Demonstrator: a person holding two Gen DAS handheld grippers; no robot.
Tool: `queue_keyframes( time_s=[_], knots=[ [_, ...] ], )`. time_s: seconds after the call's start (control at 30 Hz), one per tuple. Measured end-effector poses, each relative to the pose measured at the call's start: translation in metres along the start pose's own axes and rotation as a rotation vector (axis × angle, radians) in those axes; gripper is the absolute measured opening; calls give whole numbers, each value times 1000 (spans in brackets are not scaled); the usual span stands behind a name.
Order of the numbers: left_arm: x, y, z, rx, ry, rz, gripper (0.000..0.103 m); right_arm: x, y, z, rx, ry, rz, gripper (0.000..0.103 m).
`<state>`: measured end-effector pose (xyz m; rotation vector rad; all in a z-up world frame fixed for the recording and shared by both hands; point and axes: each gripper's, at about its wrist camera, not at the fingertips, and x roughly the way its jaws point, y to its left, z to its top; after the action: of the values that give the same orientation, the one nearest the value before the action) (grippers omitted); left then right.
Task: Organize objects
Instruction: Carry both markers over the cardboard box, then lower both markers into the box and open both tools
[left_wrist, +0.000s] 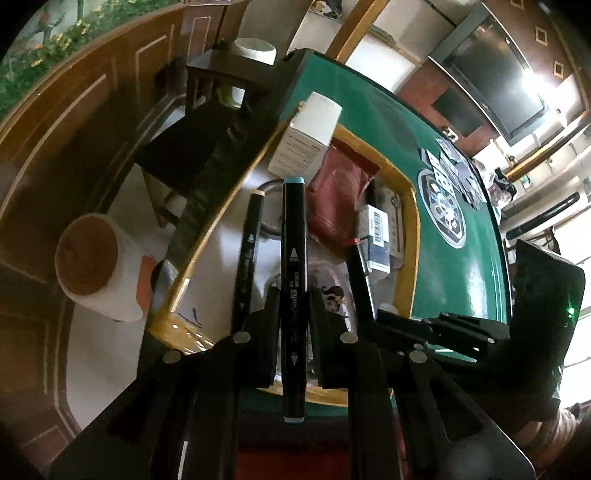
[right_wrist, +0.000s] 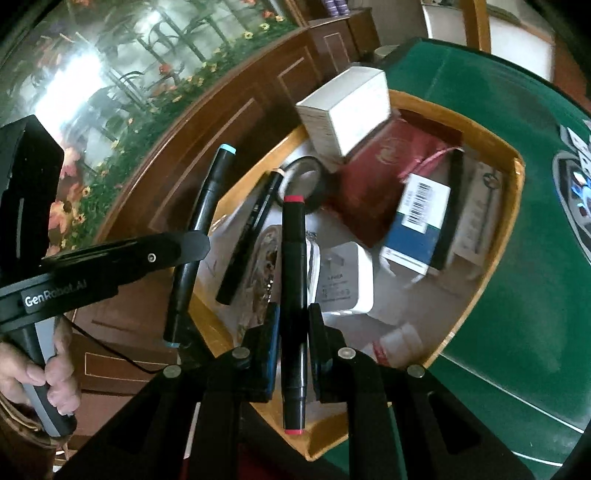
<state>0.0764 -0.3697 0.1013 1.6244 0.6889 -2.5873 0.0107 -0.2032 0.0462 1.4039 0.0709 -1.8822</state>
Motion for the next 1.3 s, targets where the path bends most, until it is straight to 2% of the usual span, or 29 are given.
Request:
queue_keyframes(
  time_s=[0.17,0.33,0.63,0.8,1.0,1.3],
  knots=[
    [-3,8,1,-16,-6,9,14,5,-5,3,10,4,-37,12],
    [-1,13,-1,-25,-1,14,14,5,-31,-3,84,9,-79,12],
    [6,18,14,-4,2,58,14,-17,-50,-1,154,-48,-68,12],
    [13,15,22,10,12,51,14,-21,-54,-1,170,-62,-66,12],
    [32,0,24,60,44,36,14,-21,-59,-2,196,-65,-60,12],
    [58,3,18,97,103,84,14,-12,-53,-6,179,-31,-28,13]
  ],
)
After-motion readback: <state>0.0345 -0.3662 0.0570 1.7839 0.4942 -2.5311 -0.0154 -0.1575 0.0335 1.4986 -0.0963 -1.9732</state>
